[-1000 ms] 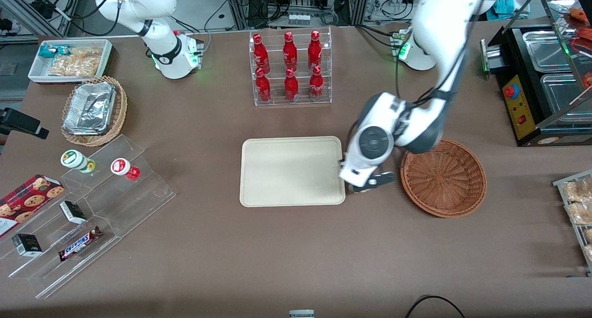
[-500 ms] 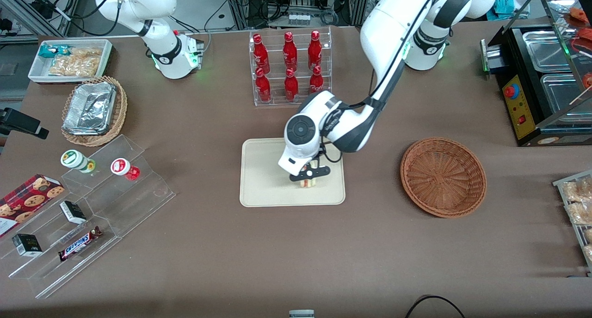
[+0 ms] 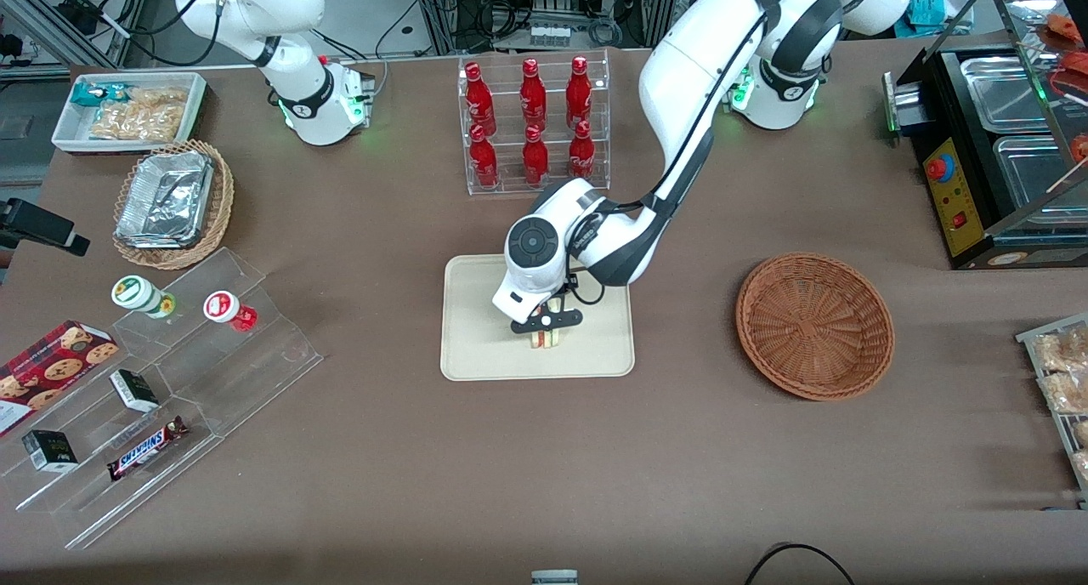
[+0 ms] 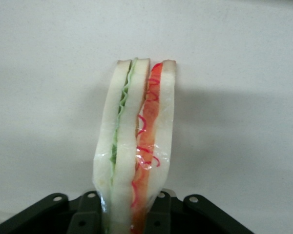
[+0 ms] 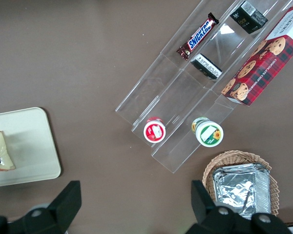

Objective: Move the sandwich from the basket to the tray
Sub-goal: 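Lower the sandwich onto the tray and open the left gripper, then raise the open left gripper and withdraw it from the tray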

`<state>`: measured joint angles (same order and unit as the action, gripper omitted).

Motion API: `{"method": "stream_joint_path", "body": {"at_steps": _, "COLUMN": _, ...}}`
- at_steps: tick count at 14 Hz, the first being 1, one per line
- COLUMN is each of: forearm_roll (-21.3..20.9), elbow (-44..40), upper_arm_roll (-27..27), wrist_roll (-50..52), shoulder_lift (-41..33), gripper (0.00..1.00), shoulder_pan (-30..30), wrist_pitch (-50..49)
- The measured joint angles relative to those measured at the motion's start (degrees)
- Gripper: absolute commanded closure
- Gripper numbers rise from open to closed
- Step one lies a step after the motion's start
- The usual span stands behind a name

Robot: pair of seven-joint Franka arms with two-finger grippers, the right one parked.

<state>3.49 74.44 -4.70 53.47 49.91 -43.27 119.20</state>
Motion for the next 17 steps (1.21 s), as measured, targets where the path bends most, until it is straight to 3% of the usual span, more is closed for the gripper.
{"method": "stream_joint_path", "body": {"at_steps": 4, "forearm_roll": 0.0, "elbow": -2.0, "upper_arm_roll": 0.1, "wrist_roll": 3.4, "shoulder_lift": -1.8, "gripper": 0.0, "shoulder_pan": -0.1, "wrist_pitch": -1.6}}
{"method": "stream_joint_path", "body": {"at_steps": 8, "forearm_roll": -3.0, "elbow": -2.1, "upper_arm_roll": 2.2, "wrist_roll": 1.8, "shoulder_lift": -11.2, "gripper": 0.0, "shoulder_pan": 0.4, "wrist_pitch": -16.4}}
{"method": "stream_joint_path", "body": {"at_steps": 12, "forearm_roll": -3.8, "elbow": 6.7, "upper_arm_roll": 7.1, "wrist_roll": 0.9, "shoulder_lift": -19.3, "gripper": 0.0, "shoulder_pan": 1.6, "wrist_pitch": -19.1}}
{"method": "stream_joint_path", "body": {"at_steps": 17, "forearm_roll": -3.9, "elbow": 18.6, "upper_arm_roll": 8.1, "wrist_roll": -4.7, "shoulder_lift": -30.2, "gripper": 0.0, "shoulder_pan": 10.9, "wrist_pitch": -19.3}}
